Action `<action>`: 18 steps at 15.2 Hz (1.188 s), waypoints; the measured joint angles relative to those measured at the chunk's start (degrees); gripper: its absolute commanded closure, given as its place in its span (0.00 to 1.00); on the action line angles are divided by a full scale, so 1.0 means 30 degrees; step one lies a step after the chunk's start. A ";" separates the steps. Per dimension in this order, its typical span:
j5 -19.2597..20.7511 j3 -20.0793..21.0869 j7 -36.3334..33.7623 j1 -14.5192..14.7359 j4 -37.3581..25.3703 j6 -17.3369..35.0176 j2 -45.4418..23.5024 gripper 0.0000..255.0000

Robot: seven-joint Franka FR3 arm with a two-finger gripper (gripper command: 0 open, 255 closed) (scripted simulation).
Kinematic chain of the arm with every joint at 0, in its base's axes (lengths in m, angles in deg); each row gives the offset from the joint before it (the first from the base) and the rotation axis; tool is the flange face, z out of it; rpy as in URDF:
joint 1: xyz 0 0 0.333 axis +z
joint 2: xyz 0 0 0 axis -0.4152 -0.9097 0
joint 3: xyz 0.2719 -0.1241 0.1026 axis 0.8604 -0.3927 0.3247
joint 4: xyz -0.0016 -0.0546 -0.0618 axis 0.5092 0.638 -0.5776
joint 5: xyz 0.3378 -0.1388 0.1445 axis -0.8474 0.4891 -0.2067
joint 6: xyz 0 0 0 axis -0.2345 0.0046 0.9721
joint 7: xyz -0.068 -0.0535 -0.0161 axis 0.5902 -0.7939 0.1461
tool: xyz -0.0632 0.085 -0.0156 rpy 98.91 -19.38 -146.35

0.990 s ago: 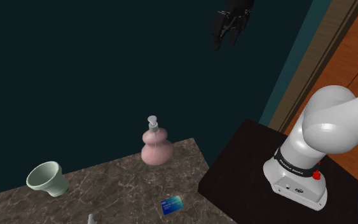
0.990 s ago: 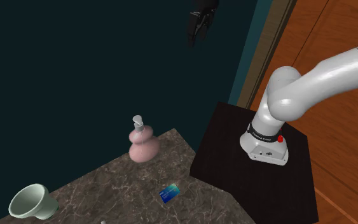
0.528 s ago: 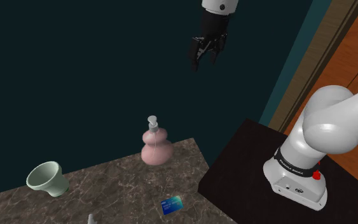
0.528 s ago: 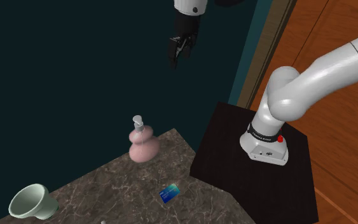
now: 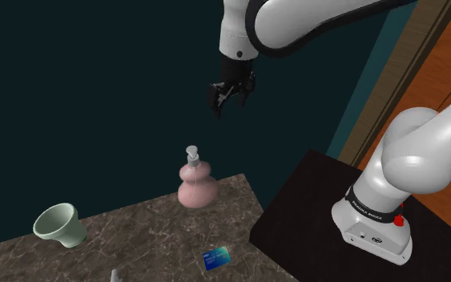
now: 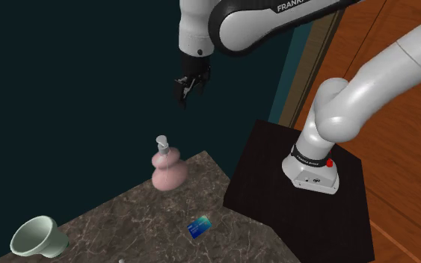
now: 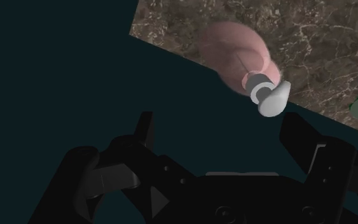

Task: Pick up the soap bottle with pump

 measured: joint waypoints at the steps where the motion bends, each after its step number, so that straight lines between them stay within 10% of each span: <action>1: 0.0034 0.0267 -0.0321 0.0000 0.0030 0.0429 -0.0398 0.00; 18: 0.4705 0.3498 -0.6792 -0.0525 -0.2321 0.6601 -0.9761 0.00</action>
